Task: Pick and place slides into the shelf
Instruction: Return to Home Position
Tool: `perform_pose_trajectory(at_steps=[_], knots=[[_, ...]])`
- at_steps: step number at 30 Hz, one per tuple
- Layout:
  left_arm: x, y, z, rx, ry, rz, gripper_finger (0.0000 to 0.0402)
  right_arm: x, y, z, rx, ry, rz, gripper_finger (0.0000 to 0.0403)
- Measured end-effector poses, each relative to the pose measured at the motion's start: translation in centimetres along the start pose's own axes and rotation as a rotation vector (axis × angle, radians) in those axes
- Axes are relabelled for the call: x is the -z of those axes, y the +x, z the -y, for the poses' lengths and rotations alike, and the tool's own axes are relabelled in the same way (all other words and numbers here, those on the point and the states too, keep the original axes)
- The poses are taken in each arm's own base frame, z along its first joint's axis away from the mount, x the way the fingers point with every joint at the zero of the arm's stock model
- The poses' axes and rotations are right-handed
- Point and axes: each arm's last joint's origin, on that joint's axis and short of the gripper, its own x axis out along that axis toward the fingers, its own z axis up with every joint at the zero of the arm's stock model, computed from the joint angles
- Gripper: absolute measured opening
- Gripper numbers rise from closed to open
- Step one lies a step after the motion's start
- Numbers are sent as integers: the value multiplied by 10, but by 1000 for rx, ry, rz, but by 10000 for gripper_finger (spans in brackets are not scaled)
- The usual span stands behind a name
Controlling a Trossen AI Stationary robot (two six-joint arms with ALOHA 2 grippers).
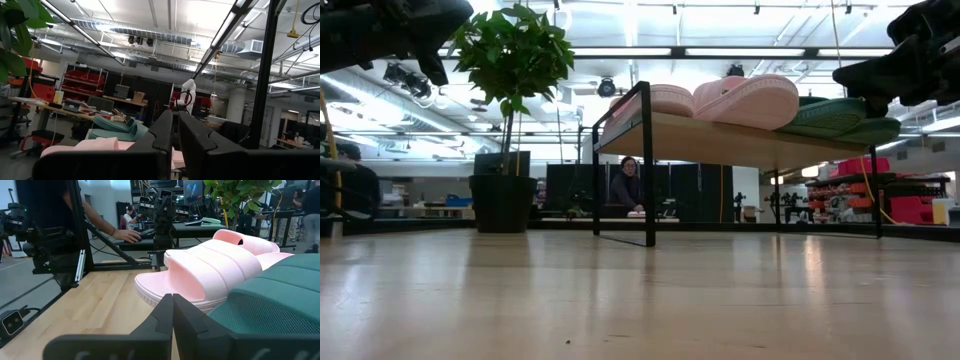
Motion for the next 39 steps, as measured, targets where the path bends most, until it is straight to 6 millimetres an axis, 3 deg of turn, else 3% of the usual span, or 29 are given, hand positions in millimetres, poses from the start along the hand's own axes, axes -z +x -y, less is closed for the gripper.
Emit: perform_pose_trajectory(at_steps=[11,22,39], knots=[[0,0,0,0,0,0,21,0,0,0,0,0,0,14],[0,0,0,0,1,0,36,0,0,0,0,0,0,14],[0,0,0,0,1,0,28,0,0,0,0,0,0,14]])
